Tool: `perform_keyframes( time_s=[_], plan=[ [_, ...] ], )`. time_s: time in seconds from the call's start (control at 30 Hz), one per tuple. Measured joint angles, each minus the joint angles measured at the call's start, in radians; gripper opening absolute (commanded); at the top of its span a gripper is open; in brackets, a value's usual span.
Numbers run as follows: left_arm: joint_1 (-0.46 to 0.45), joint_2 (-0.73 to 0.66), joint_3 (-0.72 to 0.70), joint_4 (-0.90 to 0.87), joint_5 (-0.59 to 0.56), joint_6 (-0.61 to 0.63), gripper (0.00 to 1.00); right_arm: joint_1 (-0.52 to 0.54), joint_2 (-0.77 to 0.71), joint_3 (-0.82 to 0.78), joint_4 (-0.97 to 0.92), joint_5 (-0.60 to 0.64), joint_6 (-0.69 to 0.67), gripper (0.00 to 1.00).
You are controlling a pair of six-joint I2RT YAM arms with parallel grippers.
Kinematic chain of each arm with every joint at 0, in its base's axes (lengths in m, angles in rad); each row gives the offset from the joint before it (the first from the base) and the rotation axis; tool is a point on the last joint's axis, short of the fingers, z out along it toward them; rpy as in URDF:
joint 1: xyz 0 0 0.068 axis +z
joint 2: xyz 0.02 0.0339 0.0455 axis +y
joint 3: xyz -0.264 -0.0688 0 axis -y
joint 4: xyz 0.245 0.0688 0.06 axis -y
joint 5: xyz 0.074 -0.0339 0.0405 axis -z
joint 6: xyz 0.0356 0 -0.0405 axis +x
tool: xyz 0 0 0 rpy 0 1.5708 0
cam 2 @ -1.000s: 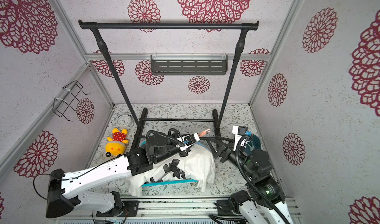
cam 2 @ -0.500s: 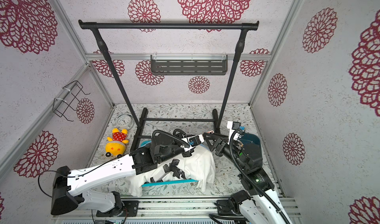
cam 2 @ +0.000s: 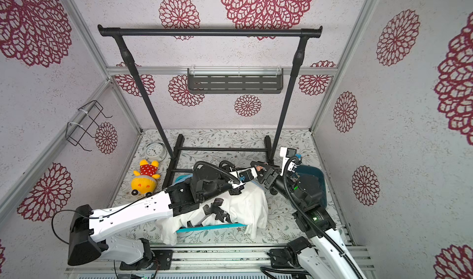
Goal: Use clothespins to secure the t-shirt on both sides of the hanger
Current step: Open the clothespin.
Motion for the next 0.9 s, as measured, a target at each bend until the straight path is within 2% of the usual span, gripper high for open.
perform_keyframes(
  time_s=[0.23,0.33,0.6,0.77,0.83,0.9],
  plan=[
    [0.000,0.003,-0.002,0.014,0.000,-0.001,0.00,0.001,-0.008,0.000,-0.002,0.031,0.006,0.44],
    [0.000,0.003,-0.002,0.023,0.000,-0.001,0.00,0.001,-0.016,-0.001,-0.001,0.044,0.009,0.36],
    [-0.002,0.017,-0.002,0.037,-0.006,-0.008,0.01,0.005,-0.017,-0.008,0.000,0.068,0.016,0.32],
    [-0.002,0.017,-0.006,0.040,-0.017,-0.018,0.16,0.005,-0.008,-0.008,0.001,0.078,0.016,0.27],
    [-0.002,0.017,-0.019,0.054,-0.019,-0.025,0.28,0.006,-0.008,-0.011,-0.003,0.086,0.014,0.23],
    [-0.002,0.017,-0.036,0.063,-0.020,-0.029,0.43,0.007,-0.009,-0.016,-0.019,0.102,0.007,0.23]
  ],
)
